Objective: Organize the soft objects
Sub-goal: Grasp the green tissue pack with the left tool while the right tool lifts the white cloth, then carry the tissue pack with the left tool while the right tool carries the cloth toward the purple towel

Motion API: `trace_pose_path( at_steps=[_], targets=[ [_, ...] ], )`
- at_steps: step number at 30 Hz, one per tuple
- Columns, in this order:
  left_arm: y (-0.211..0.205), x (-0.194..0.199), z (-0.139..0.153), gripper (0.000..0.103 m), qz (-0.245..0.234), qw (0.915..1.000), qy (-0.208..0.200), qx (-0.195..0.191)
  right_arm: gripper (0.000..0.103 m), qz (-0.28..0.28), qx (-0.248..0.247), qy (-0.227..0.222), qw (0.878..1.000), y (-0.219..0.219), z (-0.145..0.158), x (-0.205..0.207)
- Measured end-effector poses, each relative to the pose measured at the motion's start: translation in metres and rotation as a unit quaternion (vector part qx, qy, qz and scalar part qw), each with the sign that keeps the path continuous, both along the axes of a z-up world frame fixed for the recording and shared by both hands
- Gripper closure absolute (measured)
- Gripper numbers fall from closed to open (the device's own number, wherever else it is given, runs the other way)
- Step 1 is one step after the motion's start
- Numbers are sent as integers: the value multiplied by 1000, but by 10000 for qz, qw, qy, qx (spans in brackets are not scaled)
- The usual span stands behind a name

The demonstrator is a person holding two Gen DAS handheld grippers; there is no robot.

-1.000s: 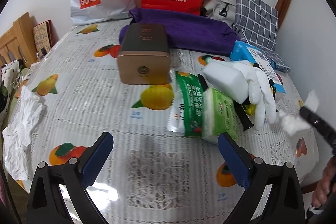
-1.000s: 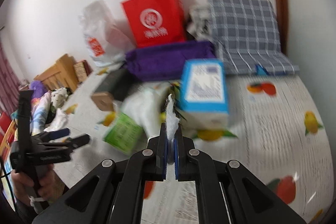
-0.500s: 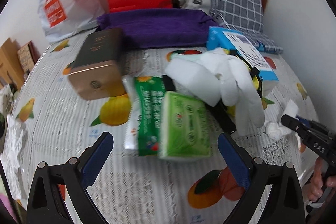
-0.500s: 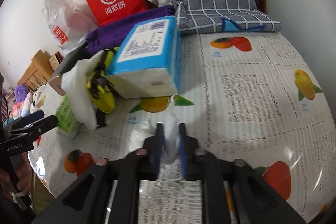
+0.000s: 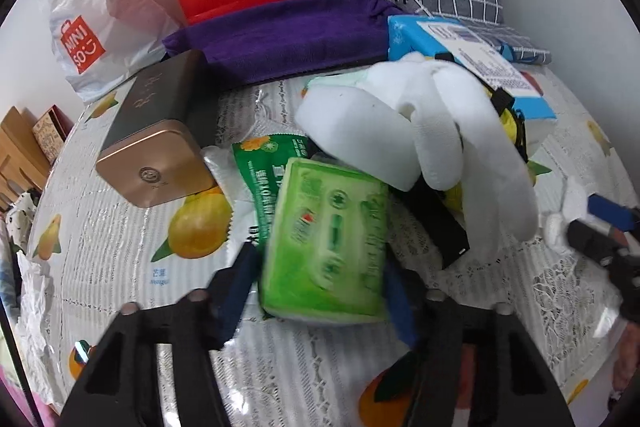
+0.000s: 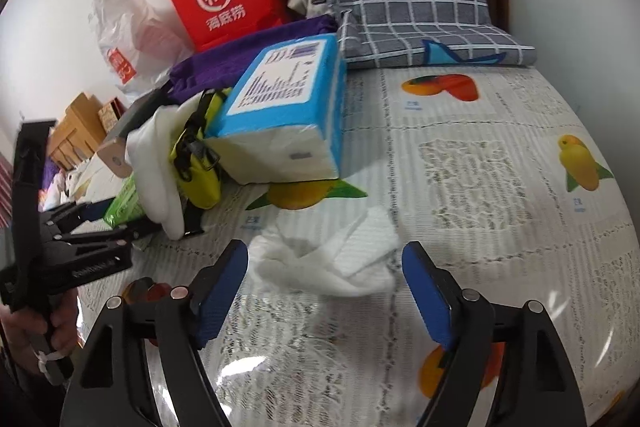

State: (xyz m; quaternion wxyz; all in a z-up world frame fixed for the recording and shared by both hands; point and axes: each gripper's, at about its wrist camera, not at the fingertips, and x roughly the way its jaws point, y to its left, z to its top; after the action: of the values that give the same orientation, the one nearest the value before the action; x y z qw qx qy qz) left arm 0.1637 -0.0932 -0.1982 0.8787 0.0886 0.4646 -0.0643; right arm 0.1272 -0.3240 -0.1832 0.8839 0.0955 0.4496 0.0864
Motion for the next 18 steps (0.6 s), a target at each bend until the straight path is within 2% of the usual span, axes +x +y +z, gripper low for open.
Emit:
trace_pose_path(
  at_steps=[8,10,11,13,15,18],
  targets=[
    [27,-10,12,53,80,9987,31,-510,24,-70,-538,-33,9985,21,-15,8],
    [35,-13,16,53,100,9978,13,-650,31,-70,-727,-36,9973,24,-16,9],
    [39,-14,17,53,94,9971,29,-752,39,-95,-945,-18,9955,27,-17,8],
    [46,-16,19,53,87,9953,100,-960,50,-104,-1046,-28,9945,28,-16,8],
    [55,-20,21,53,144,9937,112,-1107,76,-102,-927,2,9956,26,-14,6],
    [66,-27,28,53,249,9932,-9,-1135,80,-98,-823,66,9965,25,-12,3]
  ],
)
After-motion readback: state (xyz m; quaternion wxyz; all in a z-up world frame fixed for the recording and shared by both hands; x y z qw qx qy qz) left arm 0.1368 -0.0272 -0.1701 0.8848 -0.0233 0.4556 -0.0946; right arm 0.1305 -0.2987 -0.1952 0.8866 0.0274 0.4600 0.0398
